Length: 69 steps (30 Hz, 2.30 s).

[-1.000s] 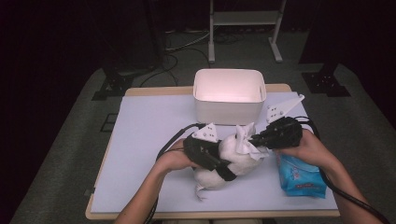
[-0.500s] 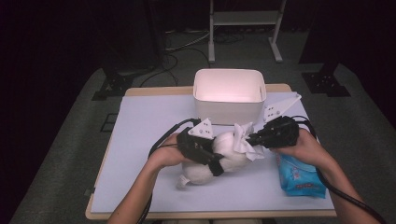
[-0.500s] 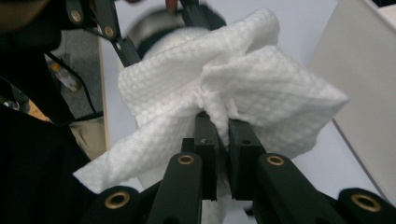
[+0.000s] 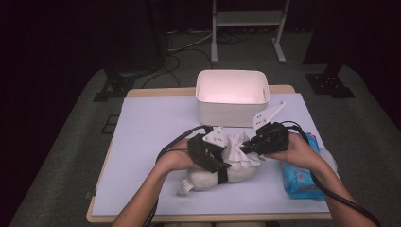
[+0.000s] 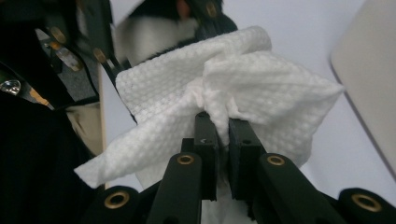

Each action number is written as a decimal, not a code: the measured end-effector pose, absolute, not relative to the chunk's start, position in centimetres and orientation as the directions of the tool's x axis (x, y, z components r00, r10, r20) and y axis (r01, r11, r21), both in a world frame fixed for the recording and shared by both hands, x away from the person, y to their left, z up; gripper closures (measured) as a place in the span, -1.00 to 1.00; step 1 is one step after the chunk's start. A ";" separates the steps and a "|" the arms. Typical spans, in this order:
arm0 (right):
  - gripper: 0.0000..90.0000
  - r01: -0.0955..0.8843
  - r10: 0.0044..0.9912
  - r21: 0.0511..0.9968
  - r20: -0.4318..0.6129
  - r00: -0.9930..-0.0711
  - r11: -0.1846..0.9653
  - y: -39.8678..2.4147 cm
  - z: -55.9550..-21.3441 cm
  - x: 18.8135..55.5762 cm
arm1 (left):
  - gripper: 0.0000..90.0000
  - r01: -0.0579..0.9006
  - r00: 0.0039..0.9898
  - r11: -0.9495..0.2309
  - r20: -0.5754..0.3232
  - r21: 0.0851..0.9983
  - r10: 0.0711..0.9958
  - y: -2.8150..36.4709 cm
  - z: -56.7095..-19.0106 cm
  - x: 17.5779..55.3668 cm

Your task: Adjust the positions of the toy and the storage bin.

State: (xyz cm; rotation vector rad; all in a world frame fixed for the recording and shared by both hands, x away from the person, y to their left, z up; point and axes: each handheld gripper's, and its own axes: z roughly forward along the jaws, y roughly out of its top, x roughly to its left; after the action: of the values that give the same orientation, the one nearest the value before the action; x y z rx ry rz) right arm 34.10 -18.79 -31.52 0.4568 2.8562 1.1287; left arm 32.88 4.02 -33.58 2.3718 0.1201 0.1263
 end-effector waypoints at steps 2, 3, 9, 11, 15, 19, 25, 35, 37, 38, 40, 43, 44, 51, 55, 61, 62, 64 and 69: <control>0.84 0.272 0.298 0.667 0.077 -0.951 0.694 -19.0 -31.9 34.2 | -0.13 0.053 0.992 -0.714 0.045 0.698 0.118 4.1 -33.4 32.9; 0.84 0.283 0.308 0.658 0.082 -0.948 0.698 -19.3 -32.3 34.2 | -0.17 0.052 0.992 -0.714 0.043 0.699 0.115 4.2 -33.2 32.9; 0.84 0.307 0.313 0.666 0.115 -0.943 0.680 -20.3 -33.2 34.4 | -0.39 0.059 0.992 -0.722 0.043 0.689 0.121 5.0 -32.6 32.4; 0.84 0.308 0.314 0.667 0.116 -0.942 0.679 -20.3 -33.3 34.4 | -0.41 0.069 0.990 -0.732 0.042 0.678 0.133 5.5 -32.5 32.4; 0.84 0.313 0.313 0.665 0.123 -0.942 0.678 -20.3 -33.3 34.3 | -0.44 0.079 0.992 -0.723 0.019 0.686 0.126 6.5 -32.4 32.3; 0.84 0.311 0.312 0.666 0.123 -0.942 0.678 -20.3 -33.4 34.2 | -0.52 0.084 0.990 -0.707 0.024 0.703 0.142 7.1 -32.0 32.2; 0.84 0.317 0.312 0.666 0.132 -0.941 0.675 -20.5 -33.6 34.1 | -0.59 0.117 0.980 -0.726 0.038 0.678 0.194 8.0 -31.7 32.9; 0.84 0.314 0.299 0.666 0.141 -0.944 0.677 -20.5 -33.8 33.6 | -0.76 0.145 0.985 -0.760 -0.023 0.634 0.169 7.0 -33.3 33.0; 0.84 0.315 0.296 0.665 0.145 -0.944 0.677 -20.5 -33.8 33.6 | -0.76 0.155 0.985 -0.766 -0.039 0.624 0.168 7.0 -33.5 32.9; 0.84 0.317 0.295 0.665 0.150 -0.944 0.676 -20.5 -33.9 33.5 | -0.75 0.159 0.985 -0.771 -0.043 0.617 0.168 7.0 -33.6 33.0; 0.84 0.320 0.294 0.666 0.156 -0.943 0.674 -20.5 -33.9 33.4 | -0.75 0.164 0.984 -0.776 -0.041 0.609 0.176 7.1 -33.6 32.6; 0.84 0.323 0.291 0.671 0.163 -0.943 0.668 -20.7 -34.0 33.4 | -0.76 0.155 0.984 -0.785 -0.027 0.600 0.174 7.2 -33.5 32.3; 0.84 0.322 0.292 0.671 0.162 -0.943 0.668 -20.7 -34.0 33.4 | -0.76 0.161 0.983 -0.785 -0.032 0.598 0.178 7.3 -33.5 32.2; 0.83 0.324 0.294 0.668 0.162 -0.942 0.670 -20.6 -34.0 33.3 | -0.38 0.104 0.990 -0.781 0.013 0.616 0.142 7.6 -33.7 31.8; 0.83 0.323 0.294 0.666 0.160 -0.942 0.673 -20.6 -34.0 33.3 | -0.16 0.081 0.990 -0.780 0.039 0.620 0.134 7.7 -33.5 31.9; 0.83 0.344 0.314 0.669 0.171 -0.934 0.659 -21.0 -34.1 33.3 | -0.01 0.040 0.986 -0.782 0.101 0.622 0.130 7.3 -32.5 32.8; 0.83 0.344 0.314 0.669 0.171 -0.934 0.659 -21.0 -34.1 33.3 | 0.01 0.040 0.986 -0.782 0.101 0.622 0.130 7.3 -32.5 32.8; 0.83 0.348 0.320 0.669 0.170 -0.932 0.657 -21.2 -34.1 33.4 | 0.02 0.038 0.985 -0.785 0.108 0.619 0.133 7.2 -32.2 33.2; 0.83 0.350 0.319 0.671 0.175 -0.931 0.653 -21.3 -34.2 33.4 | 0.02 0.033 0.983 -0.789 0.123 0.614 0.137 6.9 -32.0 33.7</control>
State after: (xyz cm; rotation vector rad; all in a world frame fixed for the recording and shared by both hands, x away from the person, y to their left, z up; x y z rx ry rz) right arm 33.40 -21.25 -34.22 0.5865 2.8937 1.1890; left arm 33.74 6.92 -32.00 2.4744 0.1179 0.2120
